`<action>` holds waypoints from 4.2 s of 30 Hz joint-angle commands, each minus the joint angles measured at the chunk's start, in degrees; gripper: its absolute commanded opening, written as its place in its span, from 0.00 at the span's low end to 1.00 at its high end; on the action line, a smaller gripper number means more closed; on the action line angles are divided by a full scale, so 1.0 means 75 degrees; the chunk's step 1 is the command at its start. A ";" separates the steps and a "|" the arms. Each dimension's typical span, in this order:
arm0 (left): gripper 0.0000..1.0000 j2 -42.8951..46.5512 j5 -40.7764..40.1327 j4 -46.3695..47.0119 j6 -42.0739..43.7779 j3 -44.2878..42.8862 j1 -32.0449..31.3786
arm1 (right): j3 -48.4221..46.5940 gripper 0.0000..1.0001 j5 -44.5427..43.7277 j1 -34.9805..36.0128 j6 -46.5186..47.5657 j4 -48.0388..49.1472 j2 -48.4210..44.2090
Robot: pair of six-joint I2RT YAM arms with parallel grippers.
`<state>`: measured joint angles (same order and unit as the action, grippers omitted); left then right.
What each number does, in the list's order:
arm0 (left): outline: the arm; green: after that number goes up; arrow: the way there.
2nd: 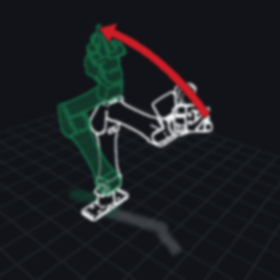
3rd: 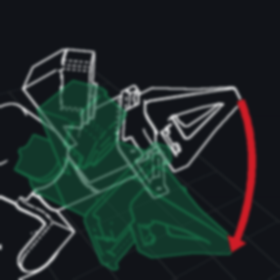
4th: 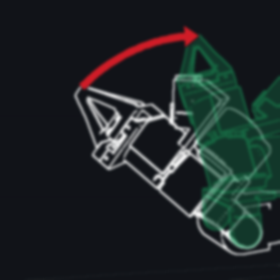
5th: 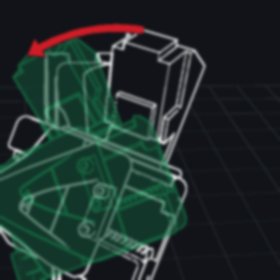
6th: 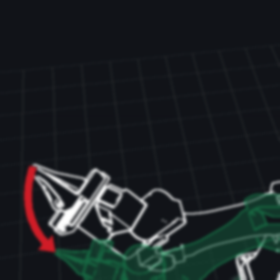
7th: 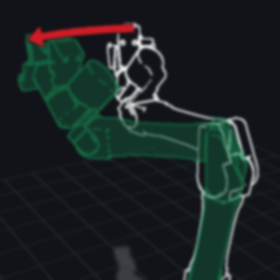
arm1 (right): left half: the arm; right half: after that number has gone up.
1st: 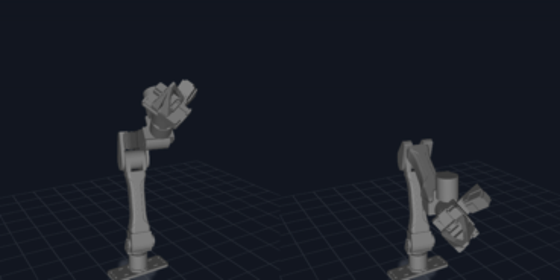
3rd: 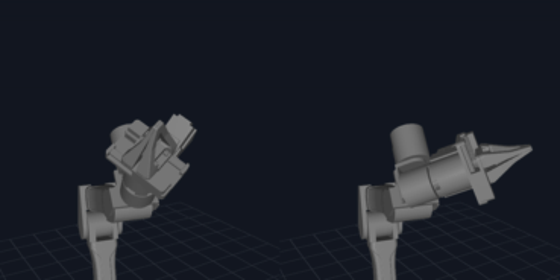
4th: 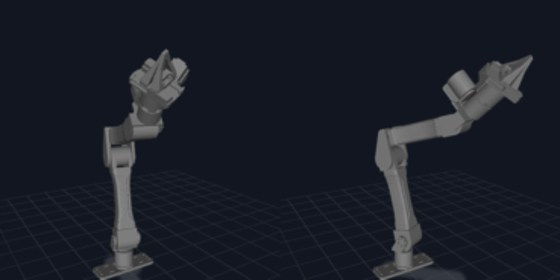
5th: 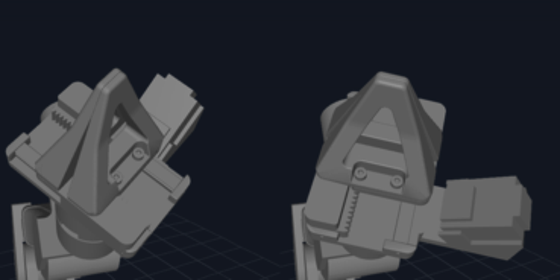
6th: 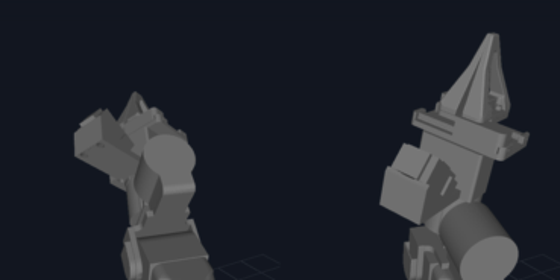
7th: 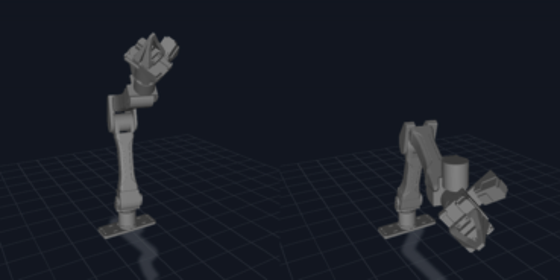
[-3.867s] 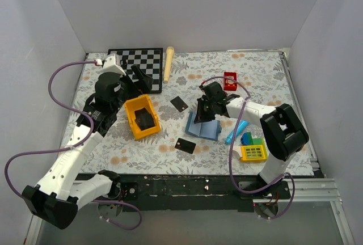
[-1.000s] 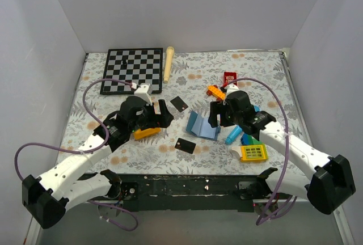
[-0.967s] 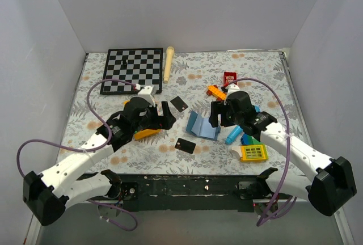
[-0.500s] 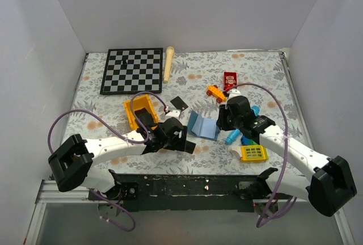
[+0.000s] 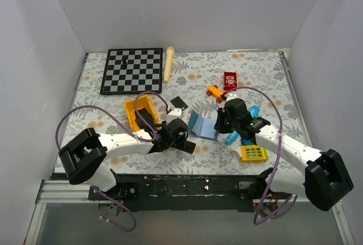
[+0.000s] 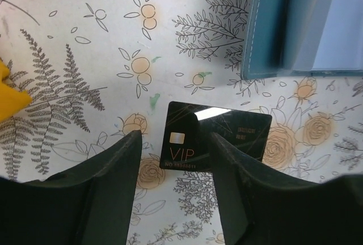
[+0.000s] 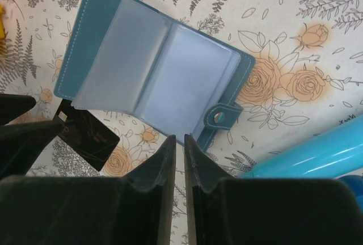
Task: Put the credit cards into the card holder
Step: Move the credit card to the corner of the board.
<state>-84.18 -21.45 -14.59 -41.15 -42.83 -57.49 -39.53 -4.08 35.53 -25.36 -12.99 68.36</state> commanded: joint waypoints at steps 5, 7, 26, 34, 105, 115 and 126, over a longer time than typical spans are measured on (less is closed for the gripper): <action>0.27 -0.0611 -0.0573 0.0726 0.0283 -0.0512 -0.0185 | 0.0571 0.16 -0.0031 0.0009 -0.0134 0.0198 -0.0805; 0.21 -0.0693 -0.0608 0.0808 0.0353 -0.0617 -0.0232 | 0.0618 0.15 -0.0031 0.0009 -0.0157 0.0186 -0.0829; 0.09 -0.1409 -0.0374 0.1348 0.0307 -0.0513 -0.0619 | 0.0536 0.12 0.0098 0.0009 -0.0134 0.0127 -0.0735; 0.05 -0.1233 -0.0292 0.1278 -0.0091 0.0003 -0.1017 | 0.0478 0.11 0.0204 0.0009 -0.0145 0.0232 -0.0548; 0.06 -0.0777 -0.0303 0.0387 -0.1053 0.0882 -0.1498 | 0.0149 0.10 0.0497 0.0009 -0.0110 0.0396 -0.0044; 0.26 0.0278 -0.1405 -0.0621 -0.0644 0.0099 -0.1428 | 0.0161 0.10 0.0485 0.0009 -0.0099 0.0385 -0.0079; 0.42 -0.0060 -0.0890 0.0433 0.0751 -0.0278 -0.0034 | 0.0290 0.09 0.0485 -0.0003 -0.0145 0.0303 -0.0337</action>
<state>-84.31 -28.71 -14.13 -40.10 -44.27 -60.58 -36.23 -0.89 35.53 -26.39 -11.86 67.53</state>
